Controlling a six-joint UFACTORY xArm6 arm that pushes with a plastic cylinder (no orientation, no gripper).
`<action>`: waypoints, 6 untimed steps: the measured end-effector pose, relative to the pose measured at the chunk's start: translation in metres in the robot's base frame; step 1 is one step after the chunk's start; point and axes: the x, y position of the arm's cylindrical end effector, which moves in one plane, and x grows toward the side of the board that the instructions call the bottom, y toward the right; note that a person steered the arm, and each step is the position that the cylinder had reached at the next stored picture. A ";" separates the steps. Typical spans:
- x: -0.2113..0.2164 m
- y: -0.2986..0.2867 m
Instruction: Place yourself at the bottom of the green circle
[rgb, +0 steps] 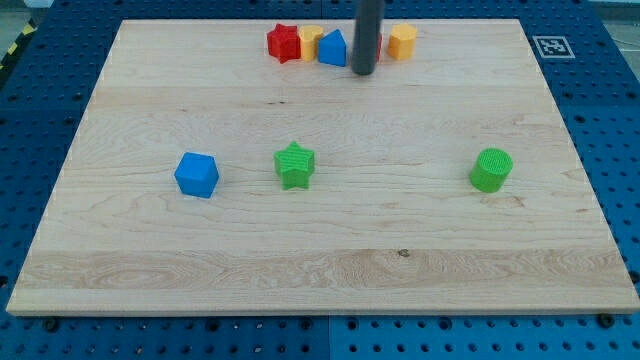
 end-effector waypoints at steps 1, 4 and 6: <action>0.000 -0.048; 0.181 0.013; 0.235 0.117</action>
